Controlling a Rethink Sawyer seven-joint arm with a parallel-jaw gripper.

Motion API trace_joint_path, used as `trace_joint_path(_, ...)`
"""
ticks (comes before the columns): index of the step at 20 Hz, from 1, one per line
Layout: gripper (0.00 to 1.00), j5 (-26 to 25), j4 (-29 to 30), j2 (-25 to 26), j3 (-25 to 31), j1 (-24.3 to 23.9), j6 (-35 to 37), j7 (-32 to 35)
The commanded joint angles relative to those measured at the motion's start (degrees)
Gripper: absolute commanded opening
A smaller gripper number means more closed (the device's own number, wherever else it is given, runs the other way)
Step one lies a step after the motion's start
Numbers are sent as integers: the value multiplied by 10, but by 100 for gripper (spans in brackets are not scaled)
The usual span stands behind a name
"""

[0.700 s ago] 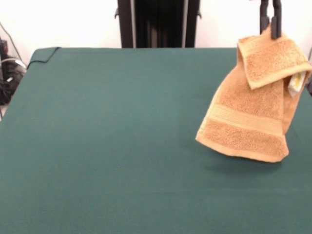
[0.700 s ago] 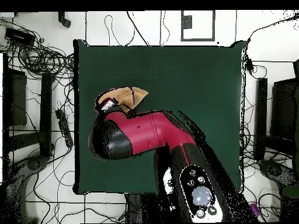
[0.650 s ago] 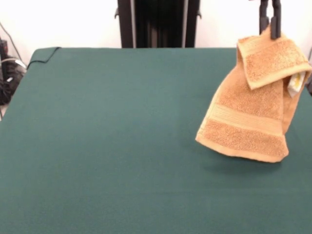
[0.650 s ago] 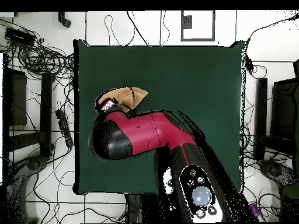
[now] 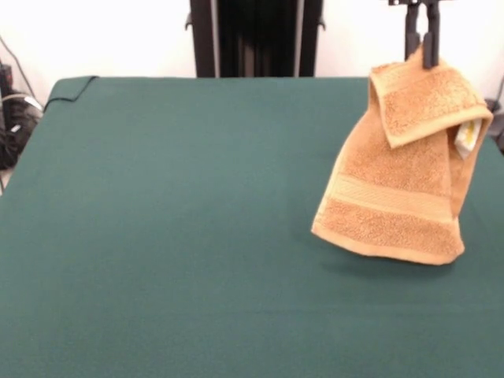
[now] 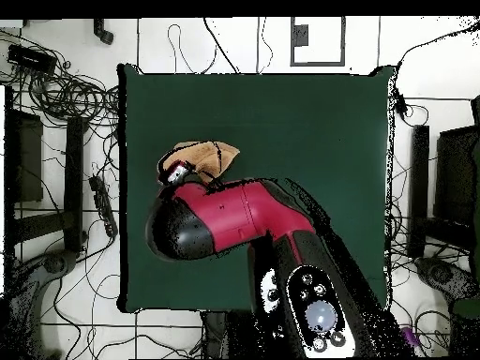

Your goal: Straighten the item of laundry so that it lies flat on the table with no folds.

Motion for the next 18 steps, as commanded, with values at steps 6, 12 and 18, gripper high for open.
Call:
trace_joint_path(6, 0, -62, 30, 68, 4, 15, 64, -80)
trace_joint_path(12, 0, -88, 29, 90, 10, -3, 46, -96)
trace_joint_path(18, 0, -114, 25, 112, 25, -30, 34, -118)
